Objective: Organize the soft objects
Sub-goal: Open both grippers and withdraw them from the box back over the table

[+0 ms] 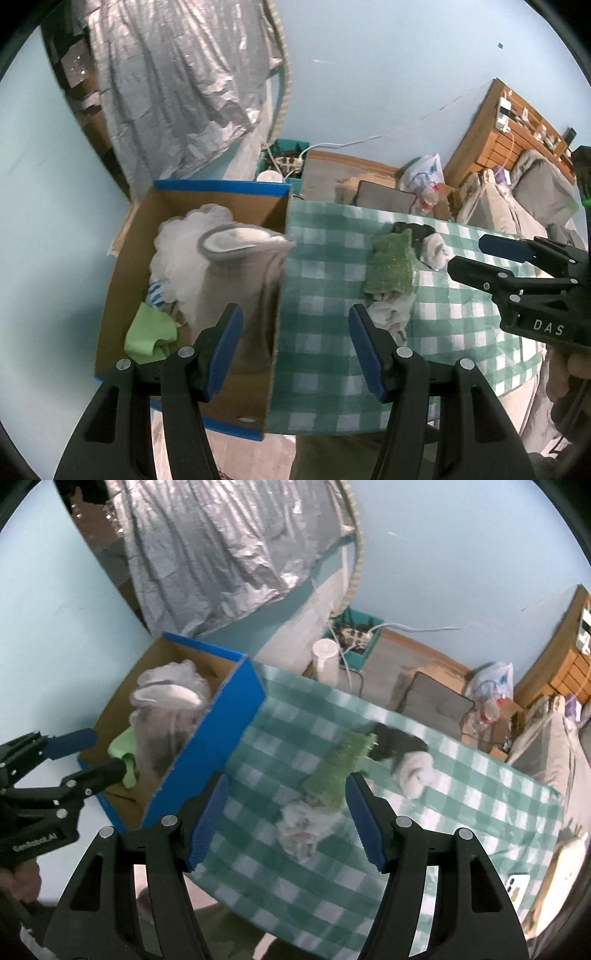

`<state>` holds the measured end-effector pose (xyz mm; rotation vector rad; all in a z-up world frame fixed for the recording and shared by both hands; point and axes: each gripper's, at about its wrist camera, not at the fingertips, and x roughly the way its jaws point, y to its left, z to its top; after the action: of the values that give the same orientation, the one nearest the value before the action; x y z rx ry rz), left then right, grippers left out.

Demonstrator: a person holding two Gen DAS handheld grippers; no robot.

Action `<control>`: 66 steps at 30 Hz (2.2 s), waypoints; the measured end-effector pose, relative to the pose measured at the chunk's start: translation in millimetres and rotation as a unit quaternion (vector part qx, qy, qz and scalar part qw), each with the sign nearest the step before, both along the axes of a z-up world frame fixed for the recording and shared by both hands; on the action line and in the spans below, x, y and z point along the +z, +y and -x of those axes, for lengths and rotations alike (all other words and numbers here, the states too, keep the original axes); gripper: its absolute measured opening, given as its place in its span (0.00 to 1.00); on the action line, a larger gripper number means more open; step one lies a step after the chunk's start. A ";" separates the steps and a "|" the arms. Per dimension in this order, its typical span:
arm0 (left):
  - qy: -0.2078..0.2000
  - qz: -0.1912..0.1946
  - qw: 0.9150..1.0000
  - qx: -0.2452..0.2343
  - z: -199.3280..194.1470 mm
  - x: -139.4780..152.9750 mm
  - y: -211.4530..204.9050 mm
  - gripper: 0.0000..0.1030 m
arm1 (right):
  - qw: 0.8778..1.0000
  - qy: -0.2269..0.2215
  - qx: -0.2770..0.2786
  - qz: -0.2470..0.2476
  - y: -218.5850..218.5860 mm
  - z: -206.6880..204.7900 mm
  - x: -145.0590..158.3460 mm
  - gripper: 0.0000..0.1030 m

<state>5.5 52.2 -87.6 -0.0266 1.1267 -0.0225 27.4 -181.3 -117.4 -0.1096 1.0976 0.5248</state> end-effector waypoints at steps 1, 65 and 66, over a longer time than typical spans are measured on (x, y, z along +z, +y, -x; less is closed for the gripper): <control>0.001 0.000 1.000 -0.004 -1.4 -0.6 -3.8 0.59 | 1.000 0.000 -0.002 0.001 -4.2 -0.8 -0.5 0.64; 0.115 -0.008 0.988 -0.103 -123.1 -120.4 -121.8 0.74 | 0.992 0.113 -0.022 0.048 -84.7 -124.6 -152.7 0.65; 0.116 -0.008 0.988 -0.103 -124.9 -121.3 -121.7 0.74 | 0.992 0.117 -0.020 0.051 -83.7 -126.4 -156.2 0.64</control>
<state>130.4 -69.5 -208.9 0.1043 1.3587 -0.1993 153.7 -265.0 -273.7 -0.1166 1.3532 0.4532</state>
